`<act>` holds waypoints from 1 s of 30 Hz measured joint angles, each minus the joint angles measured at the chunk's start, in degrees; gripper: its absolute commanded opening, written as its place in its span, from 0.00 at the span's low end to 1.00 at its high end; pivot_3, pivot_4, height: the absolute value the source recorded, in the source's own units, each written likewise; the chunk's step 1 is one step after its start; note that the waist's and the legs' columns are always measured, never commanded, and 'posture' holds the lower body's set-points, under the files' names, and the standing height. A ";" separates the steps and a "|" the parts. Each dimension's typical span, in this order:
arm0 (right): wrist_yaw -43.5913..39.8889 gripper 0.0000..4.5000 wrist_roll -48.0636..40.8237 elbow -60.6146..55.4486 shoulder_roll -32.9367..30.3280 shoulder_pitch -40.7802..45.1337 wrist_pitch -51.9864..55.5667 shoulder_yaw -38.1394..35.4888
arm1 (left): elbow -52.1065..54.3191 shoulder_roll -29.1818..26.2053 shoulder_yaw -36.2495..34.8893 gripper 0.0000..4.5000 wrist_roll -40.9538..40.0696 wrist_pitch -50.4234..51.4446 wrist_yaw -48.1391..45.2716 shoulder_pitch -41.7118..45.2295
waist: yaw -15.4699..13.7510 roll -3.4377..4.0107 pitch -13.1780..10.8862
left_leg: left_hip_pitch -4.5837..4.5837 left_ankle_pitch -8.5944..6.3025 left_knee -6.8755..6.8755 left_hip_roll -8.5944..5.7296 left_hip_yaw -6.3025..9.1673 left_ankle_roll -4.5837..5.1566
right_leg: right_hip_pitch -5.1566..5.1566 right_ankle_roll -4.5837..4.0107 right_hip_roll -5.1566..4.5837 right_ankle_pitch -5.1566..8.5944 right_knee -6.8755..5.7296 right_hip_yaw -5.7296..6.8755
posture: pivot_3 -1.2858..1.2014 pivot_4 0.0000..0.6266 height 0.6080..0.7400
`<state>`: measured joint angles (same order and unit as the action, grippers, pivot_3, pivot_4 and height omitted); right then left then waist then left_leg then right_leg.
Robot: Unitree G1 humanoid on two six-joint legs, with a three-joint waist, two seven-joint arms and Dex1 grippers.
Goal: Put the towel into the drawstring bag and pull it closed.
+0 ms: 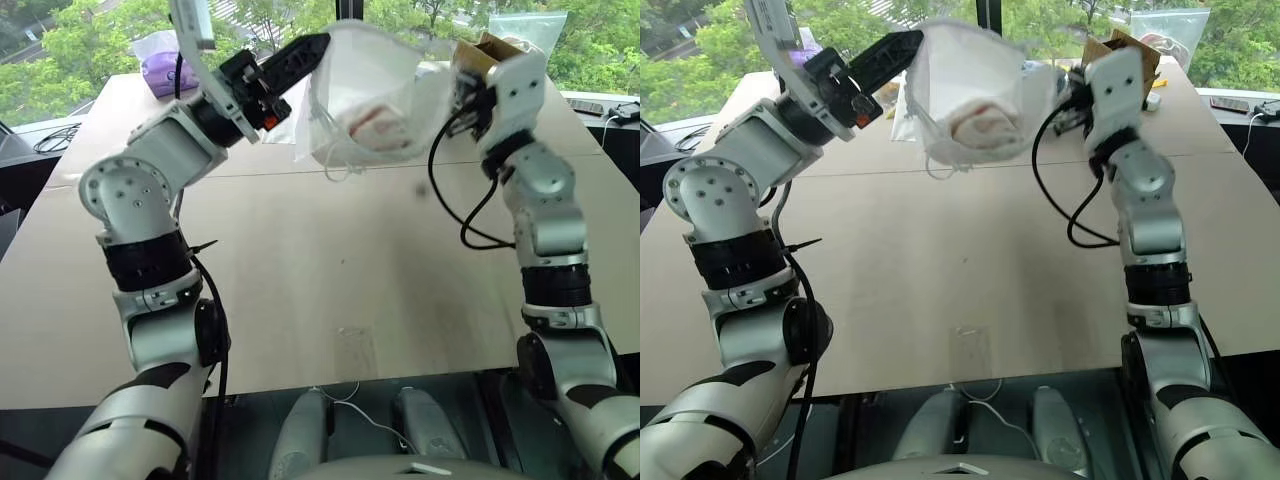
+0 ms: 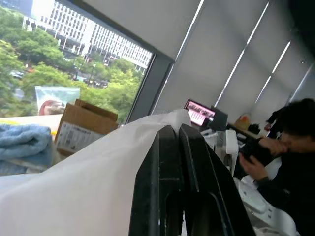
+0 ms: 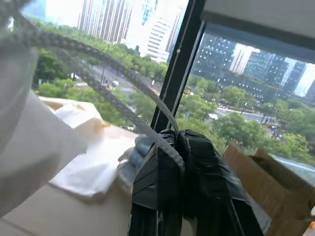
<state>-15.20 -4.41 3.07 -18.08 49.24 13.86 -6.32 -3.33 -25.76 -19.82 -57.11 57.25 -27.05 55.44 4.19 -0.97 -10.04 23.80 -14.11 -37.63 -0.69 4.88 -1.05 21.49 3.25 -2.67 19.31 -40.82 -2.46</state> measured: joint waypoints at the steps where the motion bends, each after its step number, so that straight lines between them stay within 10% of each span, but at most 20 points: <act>1: 0.08 0.02 -0.53 -0.44 0.00 0.04 0.65 -0.46 | -0.93 -0.54 0.93 0.00 1.18 0.07 -0.09 -0.36 | -0.04 0.00 0.00 | 0.01 0.00 0.00 0.00 0.00 0.00 | 0.01 0.00 0.00 0.00 0.00 0.01 | 0.52 0.24 1.00; 8: 0.52 0.02 -5.35 -4.74 -0.34 1.07 7.76 -2.59 | -16.07 2.70 -1.51 0.00 -1.79 5.92 3.36 7.23 | -0.14 -0.02 -0.02 | 0.35 0.00 -0.25 -0.08 0.09 0.00 | 0.21 0.00 -0.04 0.00 -0.02 0.08 | 0.52 0.24 1.00; 17: 0.57 0.02 -5.36 -7.45 -1.49 -0.67 11.14 -2.45 | -13.40 -0.97 16.38 0.00 16.50 -8.91 -12.12 1.56 | -0.02 0.02 -0.02 | 0.13 0.04 0.10 -0.07 -0.06 -0.06 | 0.24 0.00 -0.02 0.00 -0.02 -0.09 | 0.52 0.24 1.00; 24: 0.26 0.00 -5.64 -10.89 -1.84 -0.62 14.81 -1.18 | -5.27 -3.42 21.30 0.65 23.19 -17.12 -20.52 -6.19 | -0.08 0.03 -0.02 | 0.12 0.04 0.15 -0.05 -0.07 -0.05 | 0.24 -0.01 -0.02 0.00 -0.01 -0.12 | 0.52 0.24 1.00; 30: 0.47 0.00 -6.12 -12.82 -1.74 -0.38 17.43 -0.30 | 4.14 -3.44 17.99 0.65 19.17 -15.63 -22.35 -12.28 | -0.13 0.03 -0.02 | 0.14 0.04 0.13 -0.03 -0.06 -0.05 | 0.23 0.00 -0.03 0.00 -0.01 -0.11 | 0.52 0.24 1.00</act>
<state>-14.73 -10.52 -9.75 -19.82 48.85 31.29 -6.62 0.81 -29.20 -1.83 -37.94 41.63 -49.41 43.16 4.06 -0.94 -10.06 23.94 -14.07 -37.50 -0.73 4.83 -1.09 21.72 3.24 -2.70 19.31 -40.83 -2.57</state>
